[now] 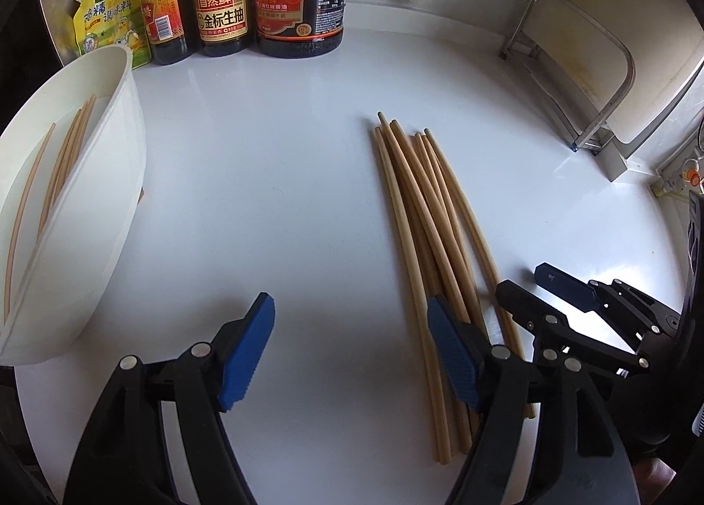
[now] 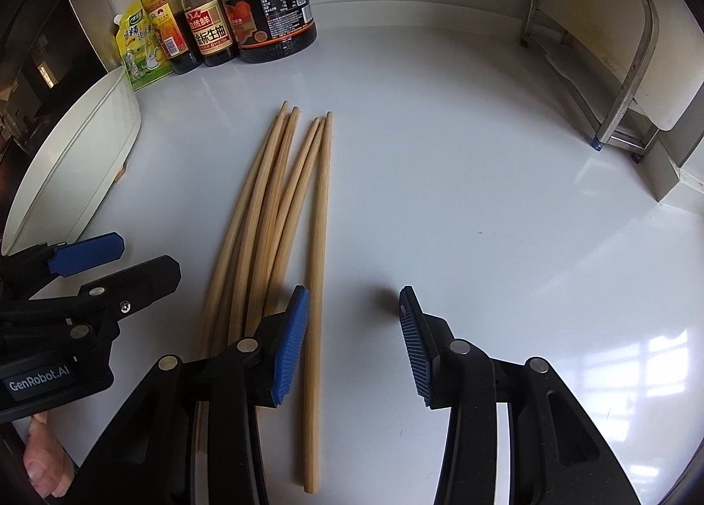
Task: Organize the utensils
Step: 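Move both open tools back to the chopstick pile, then close the left tool on a chopstick while the right tool grasps another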
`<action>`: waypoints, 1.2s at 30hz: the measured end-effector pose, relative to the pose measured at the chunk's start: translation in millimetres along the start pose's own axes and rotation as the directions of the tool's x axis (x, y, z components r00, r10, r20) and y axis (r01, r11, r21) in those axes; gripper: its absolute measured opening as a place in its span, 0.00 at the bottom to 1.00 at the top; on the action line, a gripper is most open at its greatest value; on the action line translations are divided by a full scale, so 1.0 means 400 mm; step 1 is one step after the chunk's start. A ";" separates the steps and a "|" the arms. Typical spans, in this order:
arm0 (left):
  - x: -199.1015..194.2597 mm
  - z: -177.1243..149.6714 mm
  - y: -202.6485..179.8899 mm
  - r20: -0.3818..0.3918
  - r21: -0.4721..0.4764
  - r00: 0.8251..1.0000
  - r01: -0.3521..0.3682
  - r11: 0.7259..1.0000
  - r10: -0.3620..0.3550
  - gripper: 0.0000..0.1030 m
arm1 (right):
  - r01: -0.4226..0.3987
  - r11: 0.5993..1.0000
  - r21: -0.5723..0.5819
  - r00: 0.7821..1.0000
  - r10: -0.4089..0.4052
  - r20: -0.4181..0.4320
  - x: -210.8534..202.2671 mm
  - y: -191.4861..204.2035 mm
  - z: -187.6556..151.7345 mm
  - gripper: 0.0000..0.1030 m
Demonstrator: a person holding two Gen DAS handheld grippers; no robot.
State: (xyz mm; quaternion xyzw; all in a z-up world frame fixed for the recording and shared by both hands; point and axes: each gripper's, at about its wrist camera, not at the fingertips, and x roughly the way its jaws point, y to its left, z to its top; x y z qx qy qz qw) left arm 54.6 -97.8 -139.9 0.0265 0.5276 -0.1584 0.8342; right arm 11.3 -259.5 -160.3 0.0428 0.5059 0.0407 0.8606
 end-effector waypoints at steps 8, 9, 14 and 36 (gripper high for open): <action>0.022 0.000 -0.028 -0.003 0.033 1.000 -0.023 0.999 0.023 0.69 | -0.006 1.000 0.020 1.000 0.006 0.001 -0.004 -0.028 -0.006 0.40; 0.023 0.000 -0.027 0.000 0.035 1.000 -0.030 0.999 0.030 0.69 | -0.006 1.000 0.020 1.000 0.006 0.001 -0.005 -0.031 -0.007 0.40; 0.038 0.000 -0.028 -0.012 0.041 0.999 -0.044 0.998 0.045 0.69 | -0.004 1.000 0.028 1.000 0.004 0.004 -0.006 -0.043 -0.007 0.40; 0.058 0.007 -0.047 0.017 0.086 0.996 -0.084 0.993 0.083 0.46 | 0.046 0.993 -0.111 0.998 -0.041 0.043 0.011 0.015 -0.001 0.40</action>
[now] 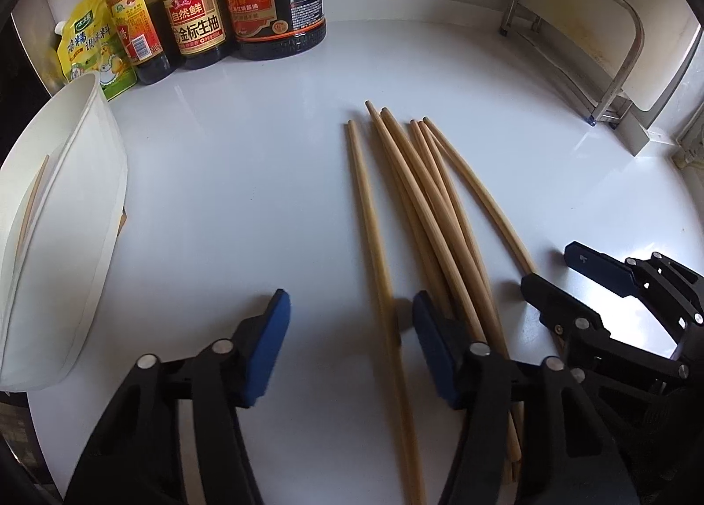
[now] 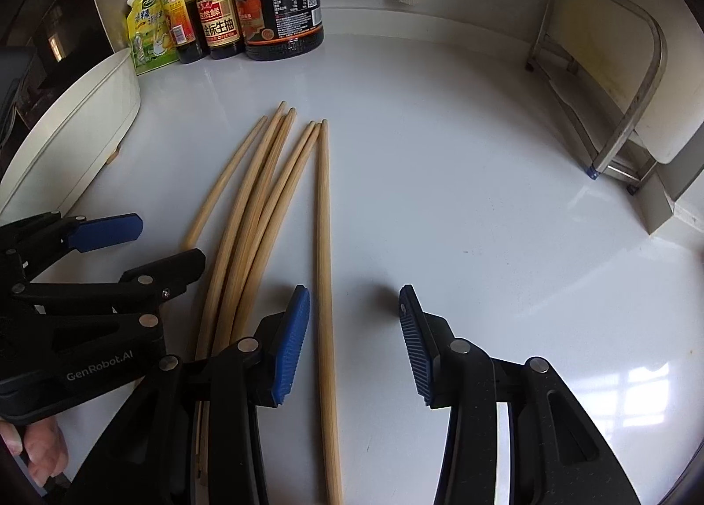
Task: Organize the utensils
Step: 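Close the left tool on a chopstick while the right tool grasps another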
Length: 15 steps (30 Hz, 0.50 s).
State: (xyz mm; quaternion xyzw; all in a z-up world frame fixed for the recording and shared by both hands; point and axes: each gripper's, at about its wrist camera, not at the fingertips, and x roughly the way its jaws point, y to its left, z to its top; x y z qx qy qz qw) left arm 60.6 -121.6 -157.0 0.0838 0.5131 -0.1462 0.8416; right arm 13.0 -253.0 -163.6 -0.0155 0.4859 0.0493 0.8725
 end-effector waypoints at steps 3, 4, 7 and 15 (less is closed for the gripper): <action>-0.005 -0.002 -0.003 0.007 0.011 1.000 0.015 1.000 -0.015 0.19 | -0.009 1.000 -0.022 1.000 0.009 -0.001 0.001 0.010 0.008 0.23; -0.006 -0.002 -0.001 0.005 0.010 1.000 0.025 1.000 -0.025 0.08 | -0.015 1.000 -0.028 1.000 0.015 -0.005 0.002 0.015 0.011 0.11; -0.008 -0.004 0.010 -0.002 -0.005 0.998 0.058 0.998 -0.058 0.07 | -0.054 0.998 -0.010 0.998 0.054 -0.027 0.006 0.019 0.021 0.06; -0.019 0.002 0.033 -0.024 -0.009 0.994 0.106 0.994 -0.106 0.07 | -0.091 0.988 0.127 0.995 0.097 -0.038 -0.022 -0.002 0.014 0.06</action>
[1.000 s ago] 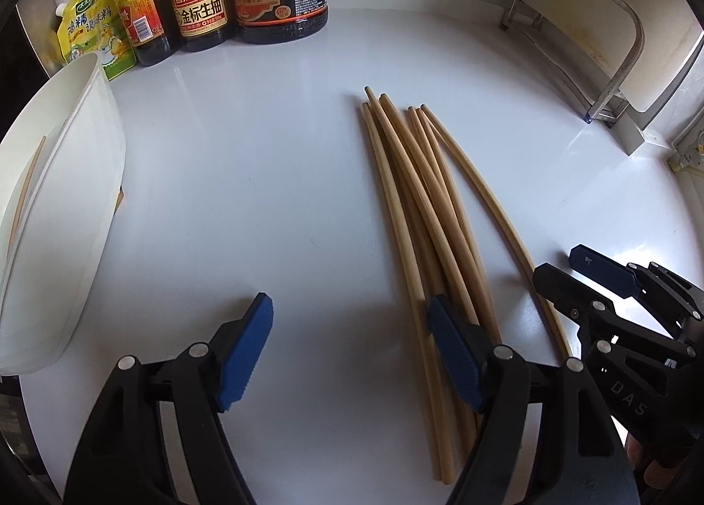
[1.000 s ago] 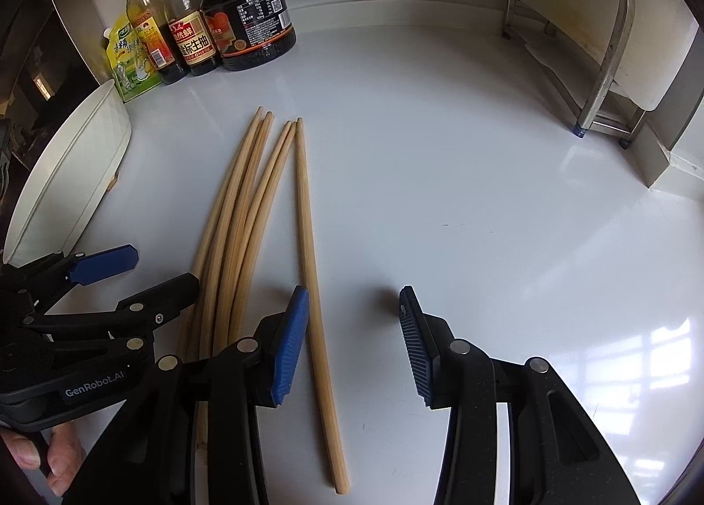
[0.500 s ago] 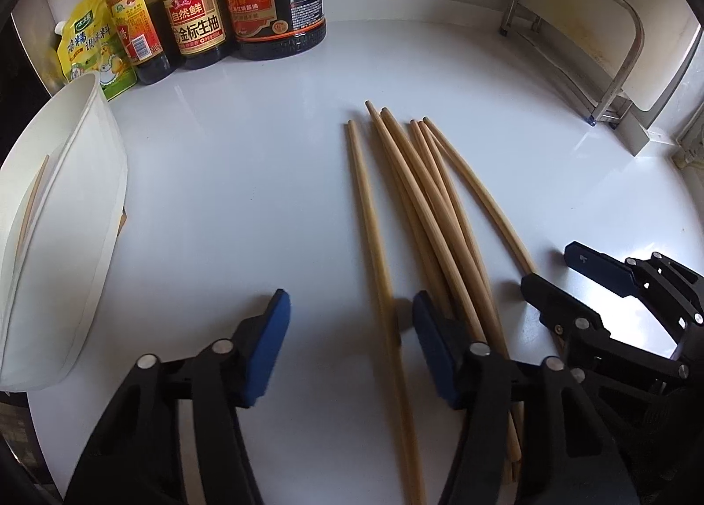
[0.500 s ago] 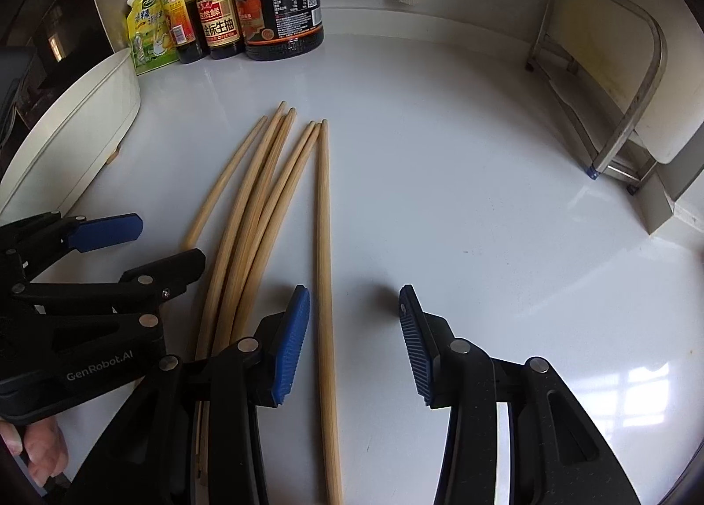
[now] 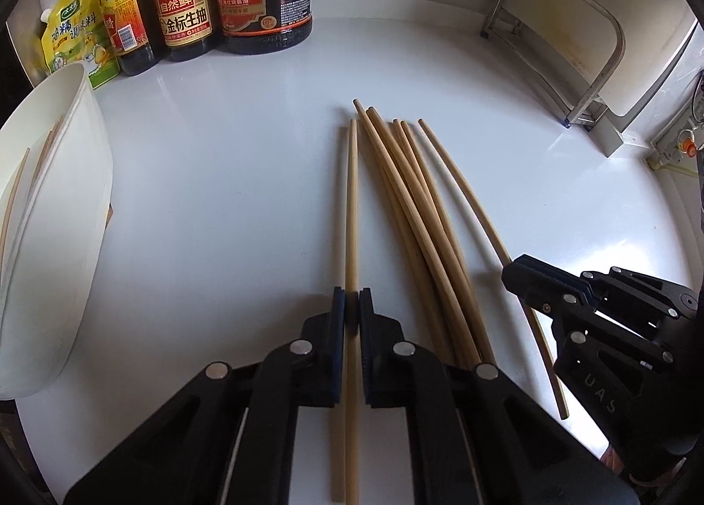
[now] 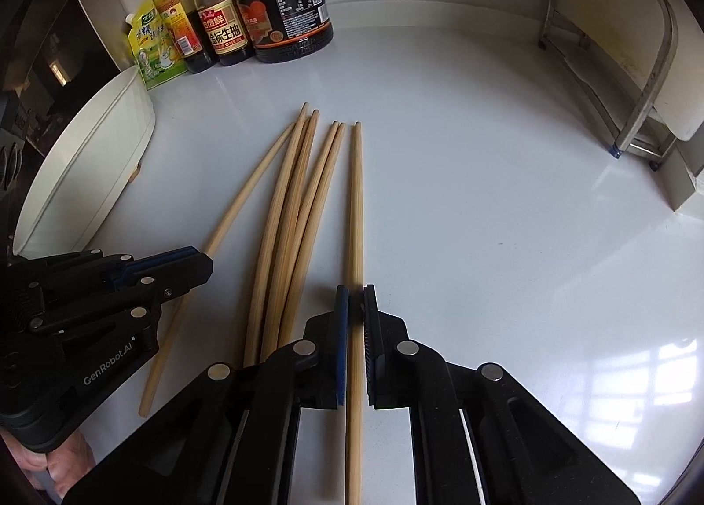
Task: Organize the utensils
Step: 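Close the left tool on a chopstick while the right tool grasps another, then carry both chopsticks over the white basin and lower them in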
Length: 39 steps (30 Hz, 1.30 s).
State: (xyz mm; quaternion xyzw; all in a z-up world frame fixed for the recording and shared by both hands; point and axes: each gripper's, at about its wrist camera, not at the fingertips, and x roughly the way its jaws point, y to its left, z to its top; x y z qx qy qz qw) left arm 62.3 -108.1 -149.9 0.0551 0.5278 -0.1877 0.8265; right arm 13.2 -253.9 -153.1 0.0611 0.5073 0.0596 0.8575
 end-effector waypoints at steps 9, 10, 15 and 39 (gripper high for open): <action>-0.072 0.036 0.026 0.027 0.047 0.999 0.016 0.999 -0.017 0.07 | -0.019 0.996 0.093 0.999 0.015 0.036 -0.073 0.022 0.004 0.06; -0.083 0.040 0.031 0.032 0.052 0.999 0.018 0.998 -0.020 0.07 | -0.022 0.995 0.101 0.999 0.018 0.043 -0.082 0.028 0.006 0.06; -0.149 0.062 0.064 0.060 0.074 0.998 0.032 0.997 -0.037 0.07 | -0.051 0.988 0.147 0.996 0.040 0.078 -0.125 0.054 0.025 0.06; -0.431 0.115 0.476 0.270 -0.089 0.962 -0.022 0.996 0.046 0.07 | -0.191 0.978 -0.082 0.968 0.201 0.149 -0.147 0.478 0.282 0.06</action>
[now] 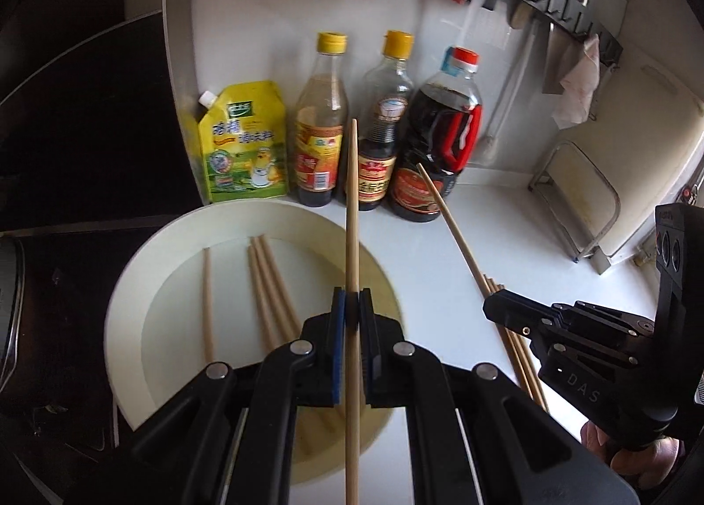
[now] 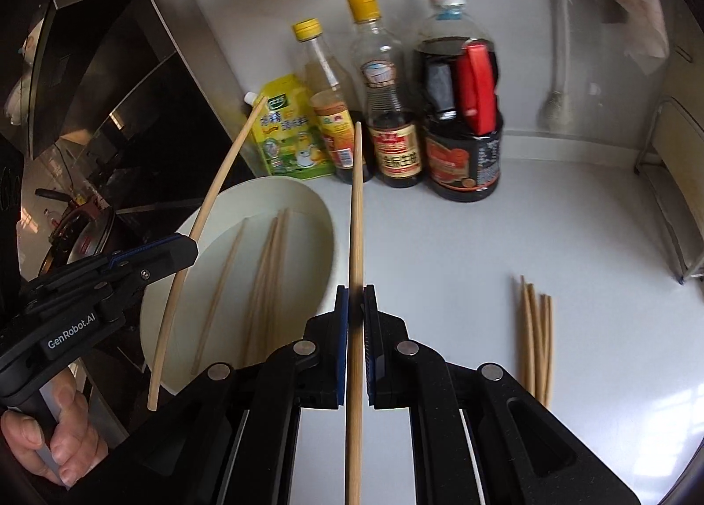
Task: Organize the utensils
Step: 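Carry both chopsticks over the white basin and lower them in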
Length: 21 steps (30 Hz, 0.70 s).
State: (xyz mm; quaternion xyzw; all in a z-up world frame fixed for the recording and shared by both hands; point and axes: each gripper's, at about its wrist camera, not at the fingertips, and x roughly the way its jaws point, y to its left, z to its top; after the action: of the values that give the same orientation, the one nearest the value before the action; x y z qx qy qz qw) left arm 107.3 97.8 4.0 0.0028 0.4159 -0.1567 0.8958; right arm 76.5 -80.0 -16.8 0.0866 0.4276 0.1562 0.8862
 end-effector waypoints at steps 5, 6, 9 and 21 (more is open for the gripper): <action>0.038 -0.014 0.112 -0.047 -0.047 0.998 -0.040 0.998 0.038 0.07 | -0.050 0.997 -0.063 0.997 0.046 -0.055 0.097 0.105 0.029 0.06; 0.049 -0.018 0.131 -0.060 -0.053 0.997 -0.045 0.998 0.042 0.07 | -0.059 0.996 -0.070 0.996 0.054 -0.066 0.119 0.123 0.031 0.06; 0.083 -0.030 0.178 -0.094 -0.068 0.994 -0.056 0.996 0.049 0.07 | -0.078 0.993 -0.086 0.992 0.069 -0.104 0.179 0.165 0.039 0.06; 0.209 -0.067 0.274 -0.204 -0.084 0.977 -0.077 0.993 0.058 0.07 | -0.061 0.997 -0.049 0.973 0.048 -0.226 0.345 0.204 0.040 0.06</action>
State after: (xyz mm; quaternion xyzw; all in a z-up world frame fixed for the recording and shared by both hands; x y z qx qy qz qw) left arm 168.9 182.2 -89.9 -0.0082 0.5108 -0.1058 0.8531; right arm 153.4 44.6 -84.4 0.0556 0.5182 0.2011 0.8294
